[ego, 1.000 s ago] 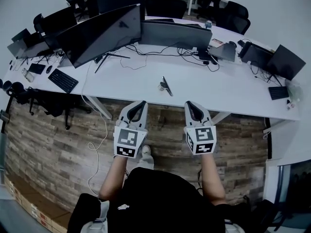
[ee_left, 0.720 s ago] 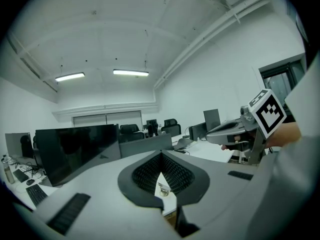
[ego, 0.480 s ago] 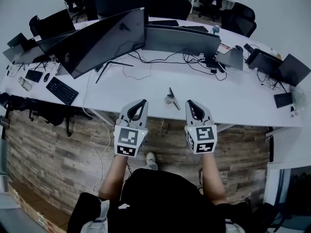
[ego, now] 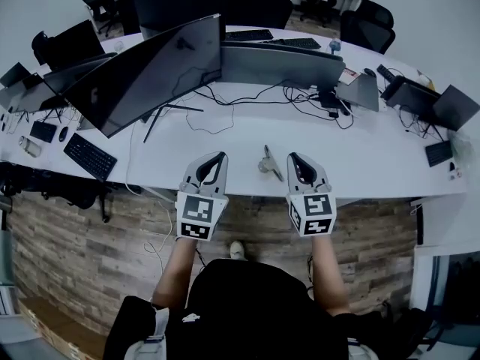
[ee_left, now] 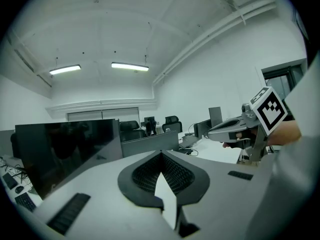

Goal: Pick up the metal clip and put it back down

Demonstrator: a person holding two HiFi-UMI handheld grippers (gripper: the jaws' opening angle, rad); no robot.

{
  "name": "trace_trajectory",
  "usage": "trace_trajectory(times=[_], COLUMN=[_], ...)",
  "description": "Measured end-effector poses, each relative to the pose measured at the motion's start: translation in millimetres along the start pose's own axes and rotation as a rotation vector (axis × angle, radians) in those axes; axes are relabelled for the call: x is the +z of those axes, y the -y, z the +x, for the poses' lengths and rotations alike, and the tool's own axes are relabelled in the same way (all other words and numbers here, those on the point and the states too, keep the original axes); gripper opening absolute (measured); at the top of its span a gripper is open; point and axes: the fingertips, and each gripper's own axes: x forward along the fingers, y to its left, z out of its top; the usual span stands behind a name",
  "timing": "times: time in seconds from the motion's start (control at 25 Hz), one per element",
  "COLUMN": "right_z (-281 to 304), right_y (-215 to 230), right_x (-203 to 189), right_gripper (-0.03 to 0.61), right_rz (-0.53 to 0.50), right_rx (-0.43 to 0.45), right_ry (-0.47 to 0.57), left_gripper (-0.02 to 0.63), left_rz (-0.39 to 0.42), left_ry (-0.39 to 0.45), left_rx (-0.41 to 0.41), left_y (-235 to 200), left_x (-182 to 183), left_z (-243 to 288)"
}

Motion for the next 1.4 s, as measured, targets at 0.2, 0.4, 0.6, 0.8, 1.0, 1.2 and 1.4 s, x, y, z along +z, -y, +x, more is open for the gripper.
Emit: trace_trajectory(times=[0.2,0.4,0.6,0.8,1.0,1.2,1.4], right_z=[21.4,30.5,34.0,36.9,46.9,59.9,72.9], right_y=[0.1,4.1,11.3,21.8,31.2,37.0,37.6], right_x=[-6.6,-16.9,-25.1,-33.8,-47.8,-69.2,-91.5], right_gripper=[0.026,0.026,0.026,0.026,0.026,0.026,0.026], right_rz=[0.008,0.015,0.013,0.004,-0.005,-0.016,-0.029], right_rx=[-0.008,-0.007,0.004,0.031,0.069,0.115,0.151], right_ry=[-0.015,-0.040,-0.057,-0.077,-0.111,-0.163,-0.219], left_gripper=[0.009,0.009,0.009,0.009,0.009,0.009,0.009], left_rz=[-0.004,-0.008,-0.018,-0.038,-0.061,-0.087,-0.128], left_ry=[-0.016,-0.046,-0.068,-0.093,-0.118,-0.145,-0.182], left_rx=[-0.022,-0.029,-0.036,-0.022,-0.002,0.006,0.017], left_y=[-11.0,-12.6,-5.0,6.6,14.8,22.0,25.7], left_x=[-10.3,-23.2,-30.9,-40.1,-50.7,-64.8,-84.0], left_z=[18.5,27.6,37.2,47.8,60.8,77.8,92.4])
